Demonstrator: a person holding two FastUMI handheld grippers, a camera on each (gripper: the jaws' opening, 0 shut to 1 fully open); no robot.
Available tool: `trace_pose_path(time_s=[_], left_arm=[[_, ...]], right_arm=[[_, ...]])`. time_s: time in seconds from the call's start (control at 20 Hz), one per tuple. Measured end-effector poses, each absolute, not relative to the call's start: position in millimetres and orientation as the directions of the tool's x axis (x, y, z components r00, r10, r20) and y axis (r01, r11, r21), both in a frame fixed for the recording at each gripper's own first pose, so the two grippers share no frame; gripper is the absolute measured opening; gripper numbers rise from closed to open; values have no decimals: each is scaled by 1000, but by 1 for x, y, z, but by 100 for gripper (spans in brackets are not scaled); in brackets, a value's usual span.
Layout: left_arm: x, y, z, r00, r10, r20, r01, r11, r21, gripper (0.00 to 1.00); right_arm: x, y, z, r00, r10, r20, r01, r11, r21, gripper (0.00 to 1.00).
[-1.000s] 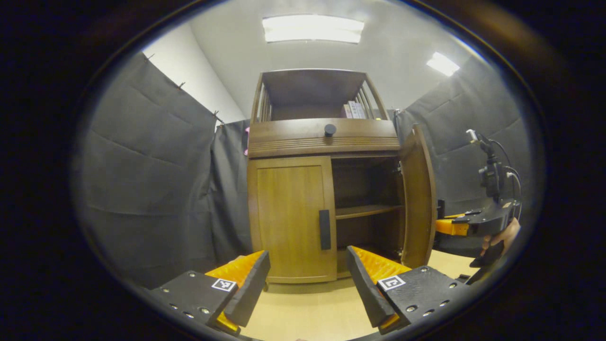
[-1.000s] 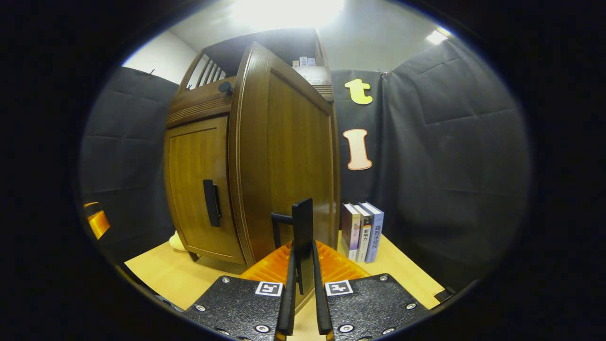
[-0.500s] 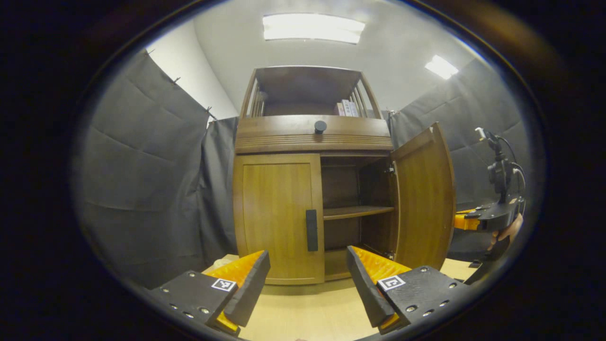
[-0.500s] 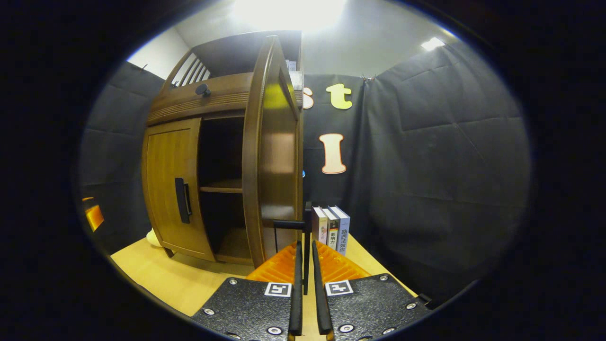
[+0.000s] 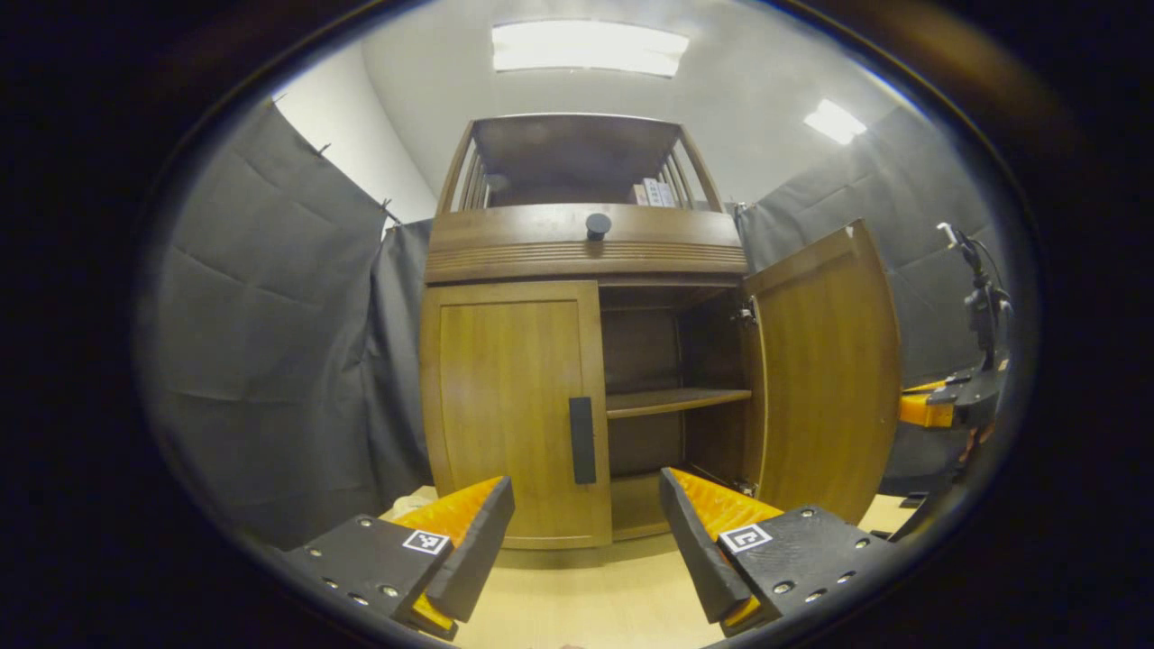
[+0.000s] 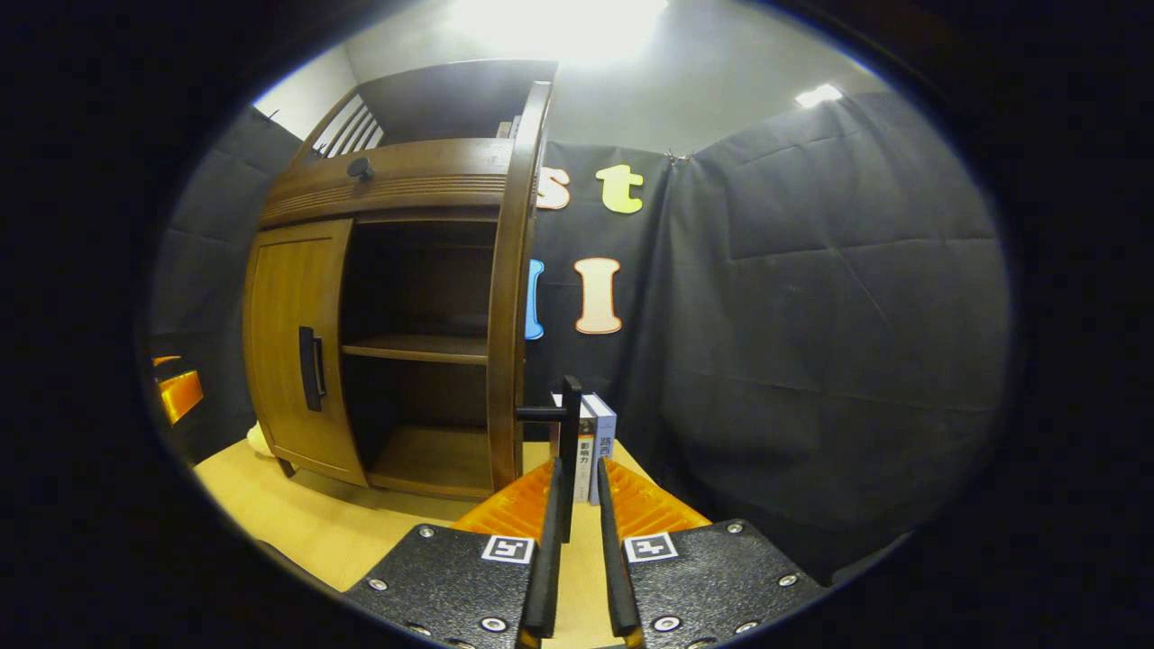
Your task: Open the right door of the double-door shoe cabinet with the right hand, and open the left door with the left hand.
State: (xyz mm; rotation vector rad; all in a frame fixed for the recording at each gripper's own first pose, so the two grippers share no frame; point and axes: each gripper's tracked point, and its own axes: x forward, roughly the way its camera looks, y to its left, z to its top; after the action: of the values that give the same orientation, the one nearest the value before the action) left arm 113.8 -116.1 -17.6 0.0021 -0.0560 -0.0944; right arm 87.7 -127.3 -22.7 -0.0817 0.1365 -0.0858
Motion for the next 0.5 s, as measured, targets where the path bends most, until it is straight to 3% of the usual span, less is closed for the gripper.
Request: trace_pose_path(time_s=[0.25, 0.45, 0.5], left_arm=[[139, -143, -12, 991, -119, 66, 117, 993, 28, 92], [167, -154, -4, 989, -124, 76, 121, 992, 44, 92], [175, -155, -3, 989, -125, 80, 121, 992, 46, 99]], right_arm=[[79, -145, -21, 985, -107, -136, 102, 994, -38, 28], [68, -159, -12, 986, -128, -108, 125, 992, -32, 72], [63, -159, -12, 987, -120, -106, 119, 993, -20, 85]])
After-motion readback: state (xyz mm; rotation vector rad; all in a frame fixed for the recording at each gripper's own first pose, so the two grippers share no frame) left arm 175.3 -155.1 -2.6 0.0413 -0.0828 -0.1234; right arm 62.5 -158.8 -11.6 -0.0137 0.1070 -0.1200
